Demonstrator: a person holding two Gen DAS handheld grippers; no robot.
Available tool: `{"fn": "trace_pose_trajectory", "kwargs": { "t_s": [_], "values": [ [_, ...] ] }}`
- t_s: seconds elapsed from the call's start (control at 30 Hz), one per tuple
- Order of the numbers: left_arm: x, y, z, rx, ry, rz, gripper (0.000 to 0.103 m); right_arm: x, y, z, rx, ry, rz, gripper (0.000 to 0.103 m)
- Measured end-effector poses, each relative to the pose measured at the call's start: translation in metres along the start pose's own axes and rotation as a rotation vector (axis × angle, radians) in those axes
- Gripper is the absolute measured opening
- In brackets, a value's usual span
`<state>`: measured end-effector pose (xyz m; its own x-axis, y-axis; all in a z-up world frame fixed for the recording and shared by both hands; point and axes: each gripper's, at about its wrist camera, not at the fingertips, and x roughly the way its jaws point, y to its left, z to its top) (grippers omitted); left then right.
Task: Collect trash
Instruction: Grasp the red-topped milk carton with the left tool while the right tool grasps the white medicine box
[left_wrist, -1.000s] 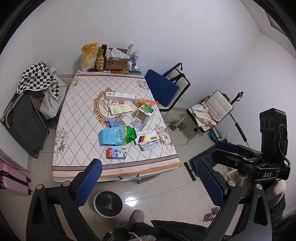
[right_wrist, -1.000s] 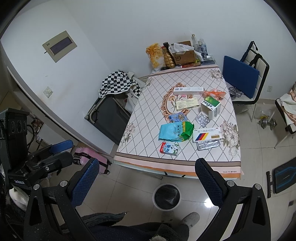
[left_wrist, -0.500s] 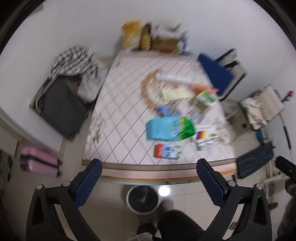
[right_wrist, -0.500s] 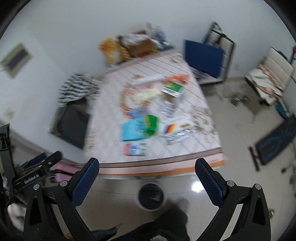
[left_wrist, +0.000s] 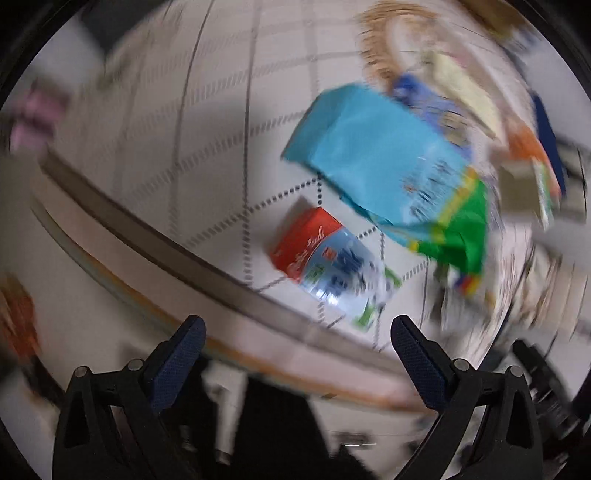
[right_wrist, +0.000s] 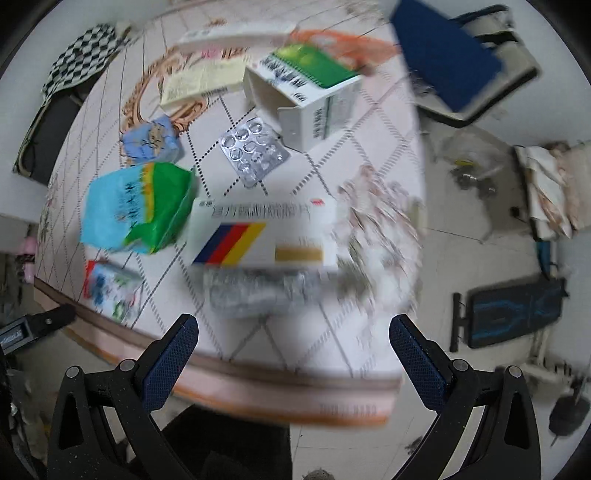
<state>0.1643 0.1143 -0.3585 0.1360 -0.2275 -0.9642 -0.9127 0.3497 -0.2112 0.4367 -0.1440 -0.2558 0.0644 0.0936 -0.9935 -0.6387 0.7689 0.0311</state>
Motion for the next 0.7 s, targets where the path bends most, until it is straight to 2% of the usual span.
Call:
{"fn": "trace_pose_trajectory", "kwargs": {
  "t_s": [0.07,0.13,0.17,0.2,0.27,0.33,0.43,0.5,0.57,0.63,0.7],
  "values": [
    [0.014,0.001,0.005,-0.096,0.015,-0.020,0.081,0.016,0.006,0.017,-0.093,0.015,-0.036,0.103],
    [0.023,0.003,0.007,-0.183,0.021,-0.071,0.079,0.028,0.017,0.031,-0.212,0.041,-0.042,0.103],
    [0.021,0.002,0.007,-0.225,-0.008,-0.103,0.078,0.036,0.026,0.036,-0.291,0.058,-0.048,0.103],
    [0.018,-0.004,0.007,-0.226,-0.020,-0.081,0.077,0.043,0.035,0.039,-0.382,0.076,-0.066,0.103],
    [0.012,-0.018,0.006,-0.170,-0.039,-0.055,0.065,0.054,0.052,0.039,-0.544,0.093,-0.119,0.103],
    [0.003,-0.032,0.003,-0.090,-0.059,0.007,0.063,0.065,0.067,0.036,-0.691,0.111,-0.148,0.103],
    [-0.002,-0.035,-0.001,-0.057,-0.044,0.003,0.063,0.079,0.084,0.030,-0.840,0.120,-0.174,0.103],
    [-0.002,-0.031,-0.006,-0.078,-0.015,-0.034,0.063,0.089,0.087,0.032,-0.847,0.133,-0.161,0.102],
    [-0.003,-0.029,-0.012,-0.109,0.005,-0.064,0.063,0.092,0.084,0.038,-0.780,0.147,-0.114,0.099],
    [-0.007,-0.026,-0.022,-0.116,-0.012,-0.061,0.063,0.092,0.071,0.046,-0.630,0.162,-0.064,0.094],
    [-0.017,-0.031,-0.031,-0.096,-0.049,-0.041,0.054,0.089,0.049,0.052,-0.417,0.195,-0.014,0.088]
  ]
}}
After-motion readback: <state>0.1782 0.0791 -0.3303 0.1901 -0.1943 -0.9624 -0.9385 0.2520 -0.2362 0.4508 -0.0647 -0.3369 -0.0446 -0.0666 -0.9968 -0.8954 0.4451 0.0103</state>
